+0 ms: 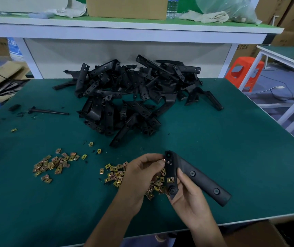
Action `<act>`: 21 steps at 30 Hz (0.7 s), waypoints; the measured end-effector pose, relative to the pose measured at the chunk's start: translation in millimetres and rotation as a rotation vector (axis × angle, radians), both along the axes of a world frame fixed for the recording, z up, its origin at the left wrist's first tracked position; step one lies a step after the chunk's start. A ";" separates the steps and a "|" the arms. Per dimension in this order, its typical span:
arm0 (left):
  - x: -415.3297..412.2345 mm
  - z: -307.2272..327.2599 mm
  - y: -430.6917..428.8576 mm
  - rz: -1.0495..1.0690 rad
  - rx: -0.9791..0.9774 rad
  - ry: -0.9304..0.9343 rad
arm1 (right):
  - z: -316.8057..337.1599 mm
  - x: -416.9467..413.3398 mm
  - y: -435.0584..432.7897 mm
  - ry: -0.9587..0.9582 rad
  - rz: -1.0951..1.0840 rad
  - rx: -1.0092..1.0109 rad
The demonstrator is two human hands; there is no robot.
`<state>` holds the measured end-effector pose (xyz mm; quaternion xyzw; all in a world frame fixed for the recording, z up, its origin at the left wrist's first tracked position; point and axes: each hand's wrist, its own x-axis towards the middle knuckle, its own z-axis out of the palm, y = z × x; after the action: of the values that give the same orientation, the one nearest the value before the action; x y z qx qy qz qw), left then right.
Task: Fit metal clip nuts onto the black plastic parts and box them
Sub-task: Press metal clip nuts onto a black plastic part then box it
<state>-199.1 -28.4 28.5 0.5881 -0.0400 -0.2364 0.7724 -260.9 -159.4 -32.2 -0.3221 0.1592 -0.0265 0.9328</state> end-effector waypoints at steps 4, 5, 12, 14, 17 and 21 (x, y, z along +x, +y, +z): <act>2.5 -1.2 1.3 -0.020 0.020 -0.008 | -1.1 0.8 0.4 0.018 0.005 -0.014; 2.8 -1.2 0.9 -0.027 0.034 -0.020 | -0.9 0.6 0.2 0.019 0.005 -0.015; 15.1 -0.2 9.7 -0.101 0.079 -0.031 | -3.0 -0.4 -0.2 0.045 0.022 -0.074; 20.2 1.0 14.0 -0.163 0.097 -0.048 | -1.2 -0.4 2.3 0.035 0.032 -0.081; 22.6 1.7 16.8 -0.243 0.123 -0.092 | -3.0 -2.2 3.9 0.044 0.031 -0.097; 20.9 -0.2 16.5 -0.254 0.153 -0.113 | -6.3 -2.1 4.2 0.043 0.024 -0.103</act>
<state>-178.3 -11.9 28.3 0.6479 -0.1393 -0.3012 0.6856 -262.9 -155.2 -38.5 -0.3723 0.1740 -0.0166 0.9115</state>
